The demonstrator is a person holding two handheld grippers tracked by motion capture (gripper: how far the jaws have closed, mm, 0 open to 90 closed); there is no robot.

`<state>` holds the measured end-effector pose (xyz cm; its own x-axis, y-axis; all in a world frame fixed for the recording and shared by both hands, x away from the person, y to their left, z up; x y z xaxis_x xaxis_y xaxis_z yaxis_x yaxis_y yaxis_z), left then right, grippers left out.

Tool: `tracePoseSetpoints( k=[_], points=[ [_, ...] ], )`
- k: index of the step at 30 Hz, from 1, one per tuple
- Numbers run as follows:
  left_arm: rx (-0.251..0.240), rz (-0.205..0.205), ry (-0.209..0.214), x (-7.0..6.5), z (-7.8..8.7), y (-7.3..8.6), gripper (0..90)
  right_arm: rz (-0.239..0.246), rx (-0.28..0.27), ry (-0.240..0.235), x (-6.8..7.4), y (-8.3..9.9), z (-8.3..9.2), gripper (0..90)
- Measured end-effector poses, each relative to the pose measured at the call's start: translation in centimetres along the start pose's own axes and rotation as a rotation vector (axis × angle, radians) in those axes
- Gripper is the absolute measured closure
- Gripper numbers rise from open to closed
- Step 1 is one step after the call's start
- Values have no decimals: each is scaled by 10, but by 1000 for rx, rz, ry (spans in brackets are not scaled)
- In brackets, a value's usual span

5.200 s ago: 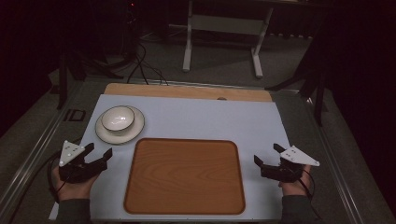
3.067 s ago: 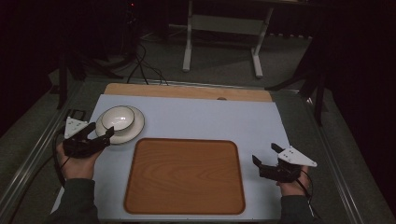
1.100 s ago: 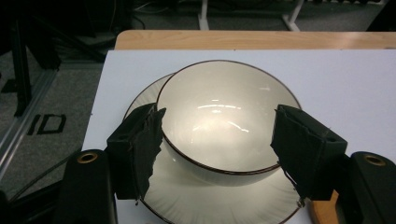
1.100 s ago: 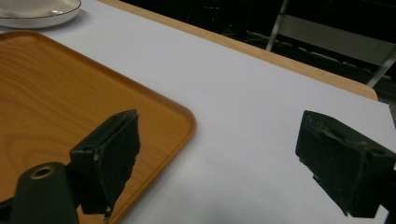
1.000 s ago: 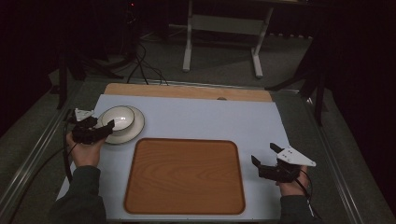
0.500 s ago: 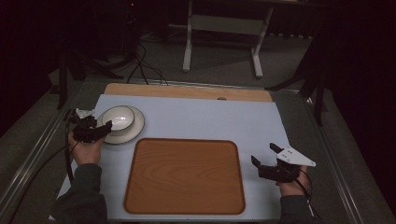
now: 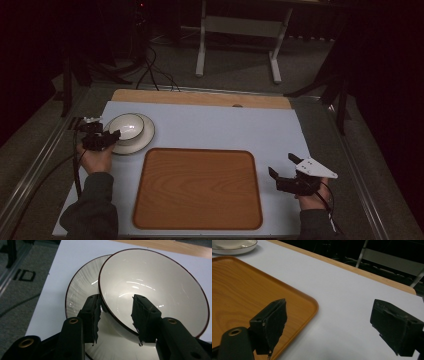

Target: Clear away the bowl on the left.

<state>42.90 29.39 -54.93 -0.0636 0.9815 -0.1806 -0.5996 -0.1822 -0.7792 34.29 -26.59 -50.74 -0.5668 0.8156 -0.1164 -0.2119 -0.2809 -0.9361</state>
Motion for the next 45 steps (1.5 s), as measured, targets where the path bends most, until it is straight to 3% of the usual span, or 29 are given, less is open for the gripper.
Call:
tracePoseSetpoints(
  k=[5,10,18,22,23,26,39,45],
  points=[
    [7,23,-7,0,-3,1,594,-2,-1,1,0,0,0,134],
    [72,47,-39,4,-11,10,684,0,-3,2,0,0,1,134],
    [89,112,-13,0,-13,12,818,1,-4,2,-1,-1,1,134],
    [91,130,-9,-2,-13,12,827,1,-5,1,0,-1,1,134],
    [84,183,17,-2,-13,12,828,-2,-7,2,-1,-1,2,134],
    [75,225,34,0,-11,13,828,-3,-8,4,-1,-1,2,134],
    [-6,233,62,3,7,0,820,-6,-9,13,-2,-1,3,135],
    [-21,232,75,1,12,-2,820,-8,-12,15,-2,-2,3,135]
  ],
)
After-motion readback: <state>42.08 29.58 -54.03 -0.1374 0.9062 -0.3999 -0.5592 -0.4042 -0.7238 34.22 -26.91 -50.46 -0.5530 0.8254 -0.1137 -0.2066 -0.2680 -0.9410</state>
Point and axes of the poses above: each handheld gripper's, and its own axes: z roughly backward along the jaws, y roughly out of its underside, x roughly to its left, the point moved 8 cm from there along -z, roughly forward along the jaws, and after that the axes turned 5 degrees about -x, right-handed, at the moved point
